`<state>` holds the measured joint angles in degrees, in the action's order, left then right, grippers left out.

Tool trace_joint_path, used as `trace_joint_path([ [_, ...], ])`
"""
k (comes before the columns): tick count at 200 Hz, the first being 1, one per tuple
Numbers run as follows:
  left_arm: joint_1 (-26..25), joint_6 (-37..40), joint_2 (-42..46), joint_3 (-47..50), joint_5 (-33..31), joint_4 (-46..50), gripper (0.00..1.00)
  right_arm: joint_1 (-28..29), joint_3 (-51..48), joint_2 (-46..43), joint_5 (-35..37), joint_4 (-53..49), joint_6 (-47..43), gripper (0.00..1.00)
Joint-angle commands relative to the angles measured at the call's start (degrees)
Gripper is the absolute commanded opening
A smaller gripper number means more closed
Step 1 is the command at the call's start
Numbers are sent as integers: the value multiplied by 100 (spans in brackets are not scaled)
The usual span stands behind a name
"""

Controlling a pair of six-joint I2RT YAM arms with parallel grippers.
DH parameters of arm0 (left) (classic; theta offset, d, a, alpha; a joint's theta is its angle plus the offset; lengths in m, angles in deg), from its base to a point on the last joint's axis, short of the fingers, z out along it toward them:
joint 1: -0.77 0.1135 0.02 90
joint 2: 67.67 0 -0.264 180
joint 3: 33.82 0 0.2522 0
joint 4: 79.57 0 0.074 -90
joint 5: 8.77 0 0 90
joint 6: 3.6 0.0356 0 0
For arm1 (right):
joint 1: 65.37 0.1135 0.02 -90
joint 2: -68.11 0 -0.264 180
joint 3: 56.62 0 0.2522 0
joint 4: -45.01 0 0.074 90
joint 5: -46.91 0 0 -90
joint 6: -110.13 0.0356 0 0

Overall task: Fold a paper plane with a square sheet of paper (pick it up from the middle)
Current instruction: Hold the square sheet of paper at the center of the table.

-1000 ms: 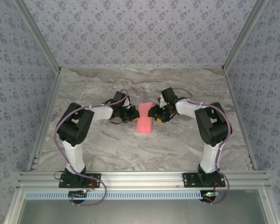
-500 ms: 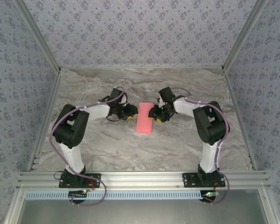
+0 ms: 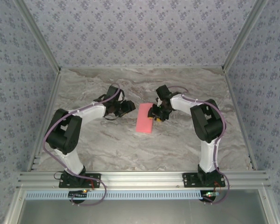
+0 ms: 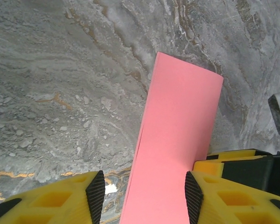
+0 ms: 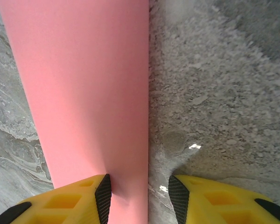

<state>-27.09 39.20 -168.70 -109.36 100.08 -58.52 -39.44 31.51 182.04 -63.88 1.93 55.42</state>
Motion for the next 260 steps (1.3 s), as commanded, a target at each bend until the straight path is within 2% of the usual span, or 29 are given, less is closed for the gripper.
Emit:
trace_joint_path([
  [1, -6, -114, -109, 78, 242, -361, 51, 9, -149, 606, 819, -486, 31, 45],
  [89, -115, 93, -283, 80, 229, -683, 49, 83, 45, 927, 1095, -829, 215, 46],
  [149, -115, 14, -294, 214, 70, -729, 48, 131, 52, 1026, 1025, -840, -77, 48],
  [216, -141, -14, -389, 174, 205, -770, 48, 166, 103, 1150, 1078, -932, -192, 49],
  [260, -207, -9, -520, 97, 480, -851, 43, 164, 69, 1184, 1111, -909, -134, 48],
])
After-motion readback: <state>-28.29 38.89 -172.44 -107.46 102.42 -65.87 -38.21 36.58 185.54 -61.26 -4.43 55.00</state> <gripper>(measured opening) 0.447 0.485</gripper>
